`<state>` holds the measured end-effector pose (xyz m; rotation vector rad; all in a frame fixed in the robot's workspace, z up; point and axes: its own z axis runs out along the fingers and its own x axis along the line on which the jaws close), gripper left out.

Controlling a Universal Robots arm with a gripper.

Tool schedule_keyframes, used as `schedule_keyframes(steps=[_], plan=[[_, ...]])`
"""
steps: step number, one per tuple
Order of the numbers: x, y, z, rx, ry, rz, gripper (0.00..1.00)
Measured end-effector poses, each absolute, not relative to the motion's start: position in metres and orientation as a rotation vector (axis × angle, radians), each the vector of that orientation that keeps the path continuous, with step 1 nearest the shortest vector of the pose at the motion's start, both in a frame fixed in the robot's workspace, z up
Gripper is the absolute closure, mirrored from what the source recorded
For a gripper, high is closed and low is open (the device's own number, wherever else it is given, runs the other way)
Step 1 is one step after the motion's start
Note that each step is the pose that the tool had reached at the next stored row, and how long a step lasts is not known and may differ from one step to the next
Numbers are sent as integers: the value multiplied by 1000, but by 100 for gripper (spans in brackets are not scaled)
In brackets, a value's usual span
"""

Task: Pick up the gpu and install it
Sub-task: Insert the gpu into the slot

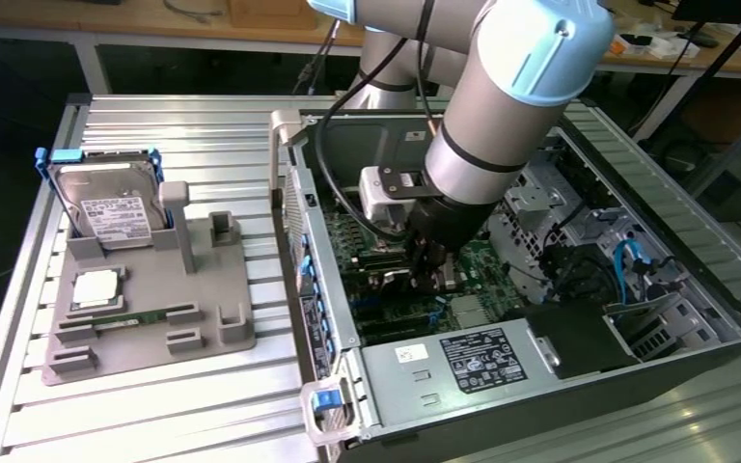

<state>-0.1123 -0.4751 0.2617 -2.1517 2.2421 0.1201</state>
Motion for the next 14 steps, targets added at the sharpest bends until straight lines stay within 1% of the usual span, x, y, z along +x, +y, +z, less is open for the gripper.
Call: schedule_keyframes(steps=[7, 10, 14], plan=[[-112, -475, 262, -2152, 2242, 120, 73], [-112, -475, 262, -2159, 2251, 138, 73], [-111, -475, 262, -2159, 2251, 138, 73]])
